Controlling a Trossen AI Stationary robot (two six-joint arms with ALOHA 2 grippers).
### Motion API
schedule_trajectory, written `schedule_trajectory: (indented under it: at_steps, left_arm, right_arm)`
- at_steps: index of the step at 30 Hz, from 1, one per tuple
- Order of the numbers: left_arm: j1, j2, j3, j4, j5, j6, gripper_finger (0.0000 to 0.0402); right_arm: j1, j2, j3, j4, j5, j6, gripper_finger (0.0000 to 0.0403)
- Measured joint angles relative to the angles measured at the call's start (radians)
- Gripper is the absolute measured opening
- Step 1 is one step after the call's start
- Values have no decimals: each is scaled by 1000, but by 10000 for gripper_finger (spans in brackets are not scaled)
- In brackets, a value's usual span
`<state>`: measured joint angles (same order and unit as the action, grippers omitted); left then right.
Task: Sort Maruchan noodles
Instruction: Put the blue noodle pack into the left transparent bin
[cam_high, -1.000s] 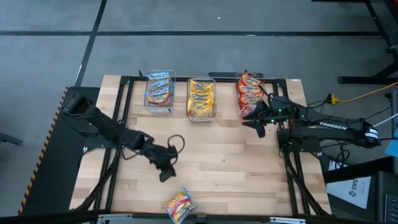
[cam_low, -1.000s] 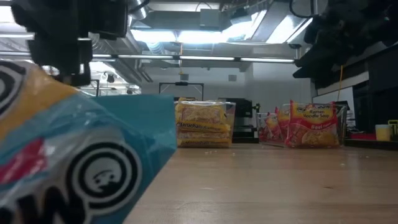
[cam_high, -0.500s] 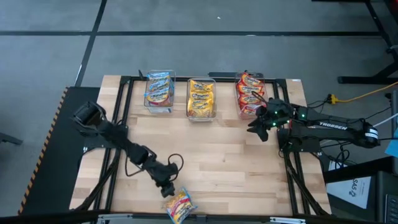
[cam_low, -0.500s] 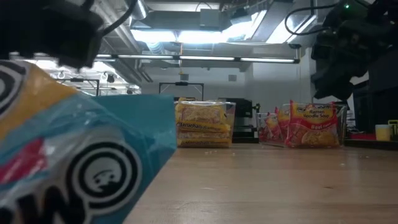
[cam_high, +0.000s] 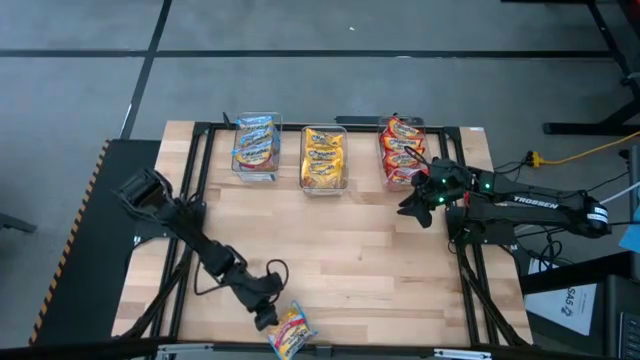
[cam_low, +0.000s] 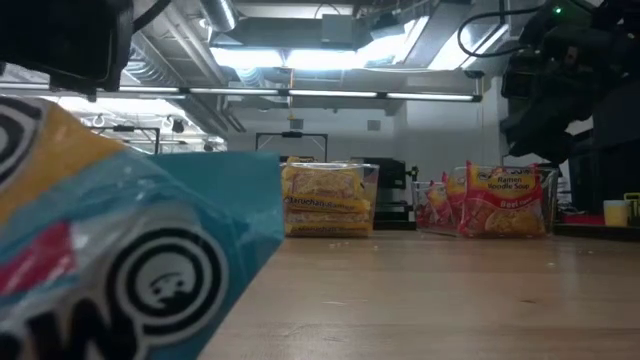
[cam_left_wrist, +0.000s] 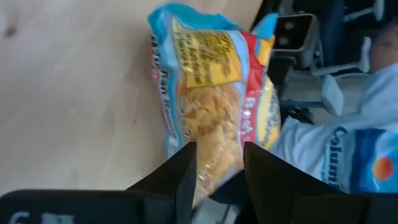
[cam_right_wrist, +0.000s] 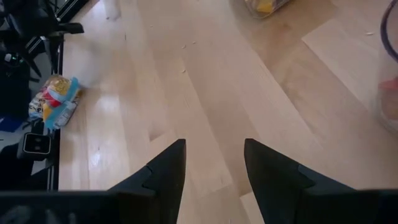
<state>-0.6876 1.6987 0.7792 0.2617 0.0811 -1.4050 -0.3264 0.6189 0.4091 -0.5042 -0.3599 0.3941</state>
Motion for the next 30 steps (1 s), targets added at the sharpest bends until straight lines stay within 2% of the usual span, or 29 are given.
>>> schedule_trajectory:
  at_steps: [7,14,17,21,30]
  left_arm:
    - [2,124,69,-5,-27,20,126]
    - [17,199,142,-3,15,28,120]
    - [27,199,157,-4,19,31,86]
    - [56,199,171,-10,25,126,12]
    - [197,200,173,-180,201,294,1]
  right_arm:
    - [0,0,0,1,-1,1,167]
    - [0,0,0,0,5,1,167]
    - [0,0,0,0,18,1,167]
    - [0,0,0,0,53,2,167]
    - [0,0,1,-9,64,6,167]
